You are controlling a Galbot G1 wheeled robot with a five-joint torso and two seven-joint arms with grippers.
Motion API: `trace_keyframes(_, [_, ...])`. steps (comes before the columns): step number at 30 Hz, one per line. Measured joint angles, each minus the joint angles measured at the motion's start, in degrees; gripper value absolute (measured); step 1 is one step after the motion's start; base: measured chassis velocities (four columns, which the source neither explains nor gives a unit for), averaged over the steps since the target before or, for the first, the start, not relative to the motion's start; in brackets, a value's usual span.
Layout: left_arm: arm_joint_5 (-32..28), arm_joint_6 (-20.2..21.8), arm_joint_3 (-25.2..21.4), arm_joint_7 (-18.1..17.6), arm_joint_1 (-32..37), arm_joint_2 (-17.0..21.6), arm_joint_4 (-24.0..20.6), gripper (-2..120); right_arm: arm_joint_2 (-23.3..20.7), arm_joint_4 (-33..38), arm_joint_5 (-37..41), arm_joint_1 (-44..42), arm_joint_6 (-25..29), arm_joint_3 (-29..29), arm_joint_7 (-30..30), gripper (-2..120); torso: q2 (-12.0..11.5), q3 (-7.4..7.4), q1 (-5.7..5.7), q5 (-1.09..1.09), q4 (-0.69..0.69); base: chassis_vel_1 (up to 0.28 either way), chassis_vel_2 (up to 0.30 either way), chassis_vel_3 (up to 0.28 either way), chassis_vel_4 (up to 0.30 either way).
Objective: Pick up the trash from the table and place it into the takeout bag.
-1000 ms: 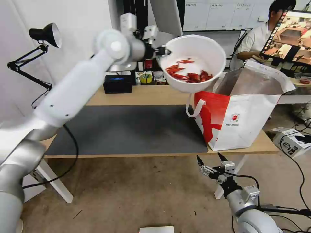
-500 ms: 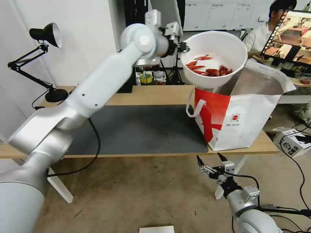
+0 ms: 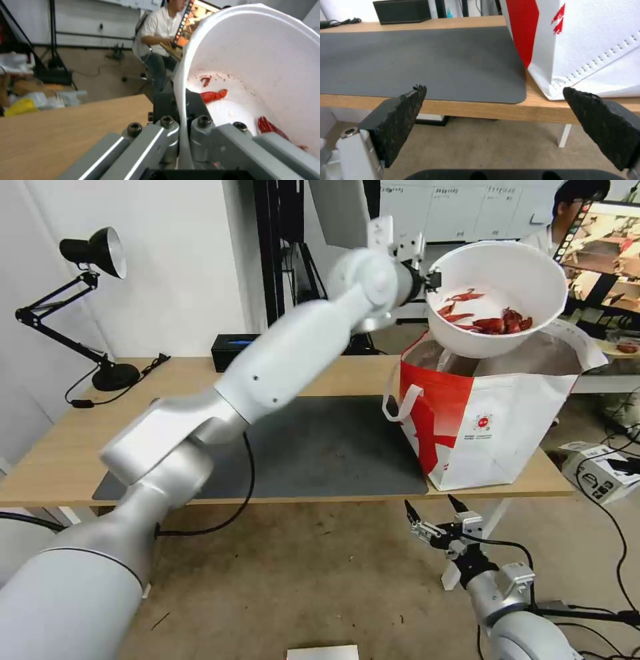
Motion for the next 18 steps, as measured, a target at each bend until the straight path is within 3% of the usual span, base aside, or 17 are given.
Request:
trace_keyframes(8, [8.0, -4.24, 4.07, 0.33, 1.98, 0.88, -0.72, 0, 0.0, 0.0, 0.0, 0.0, 0.0, 0.0, 0.0, 100, 0.0, 0.0, 0.0, -0.01, 0.01, 0.0, 0.0, 0.0, 0.0])
trace_keyframes(18, [11.42, -5.7, 6.09, 1.34, 3.82, 2.1, -2.02, 0, 0.0, 0.0, 0.0, 0.0, 0.0, 0.0, 0.0, 100, 0.0, 0.0, 0.0, -0.01, 0.0, 0.0, 0.0, 0.0, 0.0])
